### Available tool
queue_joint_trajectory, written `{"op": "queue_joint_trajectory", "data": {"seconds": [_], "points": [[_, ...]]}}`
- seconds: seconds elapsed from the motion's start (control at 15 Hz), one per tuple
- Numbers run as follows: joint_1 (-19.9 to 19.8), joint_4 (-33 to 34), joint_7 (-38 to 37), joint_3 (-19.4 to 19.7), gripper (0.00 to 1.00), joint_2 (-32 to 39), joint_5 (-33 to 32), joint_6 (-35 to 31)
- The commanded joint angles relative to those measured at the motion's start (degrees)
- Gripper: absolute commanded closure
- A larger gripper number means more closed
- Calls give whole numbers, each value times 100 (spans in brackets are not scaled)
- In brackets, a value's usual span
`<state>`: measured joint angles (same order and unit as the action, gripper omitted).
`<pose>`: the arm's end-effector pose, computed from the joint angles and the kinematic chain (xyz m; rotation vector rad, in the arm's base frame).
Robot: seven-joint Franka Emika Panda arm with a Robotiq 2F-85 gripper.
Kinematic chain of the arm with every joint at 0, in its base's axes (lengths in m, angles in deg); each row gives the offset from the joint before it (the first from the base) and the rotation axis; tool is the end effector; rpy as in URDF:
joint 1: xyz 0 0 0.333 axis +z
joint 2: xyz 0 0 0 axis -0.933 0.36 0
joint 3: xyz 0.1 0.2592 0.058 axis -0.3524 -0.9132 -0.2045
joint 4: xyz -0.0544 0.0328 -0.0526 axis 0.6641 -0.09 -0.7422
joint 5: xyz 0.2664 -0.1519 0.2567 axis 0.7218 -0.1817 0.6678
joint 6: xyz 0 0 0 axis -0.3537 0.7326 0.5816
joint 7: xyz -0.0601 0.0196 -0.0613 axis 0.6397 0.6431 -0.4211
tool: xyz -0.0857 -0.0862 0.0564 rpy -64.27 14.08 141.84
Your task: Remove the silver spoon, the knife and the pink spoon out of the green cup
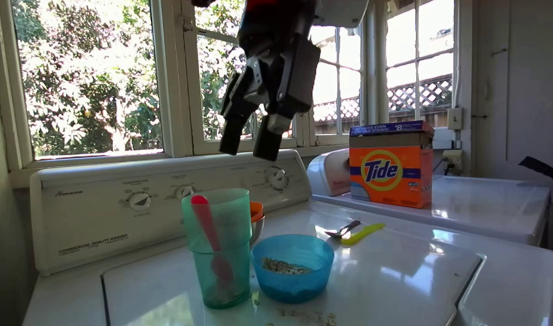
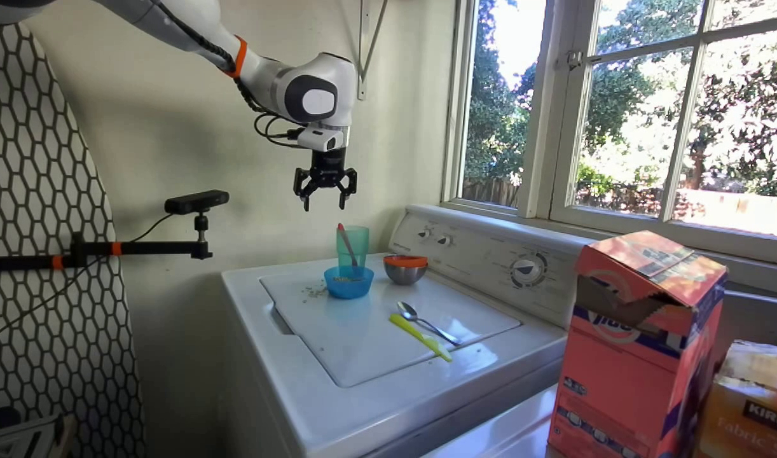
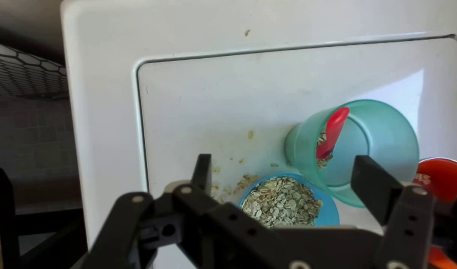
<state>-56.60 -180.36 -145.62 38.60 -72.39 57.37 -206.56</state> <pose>0.5649 0.2564 0.4453 -1.9444 2.0962 0.2214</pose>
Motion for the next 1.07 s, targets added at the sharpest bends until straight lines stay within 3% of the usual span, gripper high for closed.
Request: {"op": "queue_joint_trajectory", "data": {"seconds": [0.0, 0.27, 0.33, 0.4, 0.53, 0.67, 0.73, 0.8, 0.87, 0.93, 1.0], "points": [[197, 207, -759, -19, 10, 266, -538, -162], [354, 420, -1220, -16, 22, 438, -1014, -99], [388, 477, -1294, -19, 33, 484, -1085, -88], [423, 533, -1391, -15, 29, 545, -1166, -75], [482, 640, -1632, 11, 33, 667, -1346, -33], [534, 742, -1816, 24, 26, 794, -1487, -21], [534, 769, -1616, -5, 7, 819, -1485, -62], [469, 585, -1513, -1, 25, 657, -1315, -68], [490, 631, -1512, 2, 18, 709, -1340, -67], [522, 612, -1612, 39, 0, 653, -1485, -67], [536, 607, -1820, 49, 1, 614, -1434, -50]]}}
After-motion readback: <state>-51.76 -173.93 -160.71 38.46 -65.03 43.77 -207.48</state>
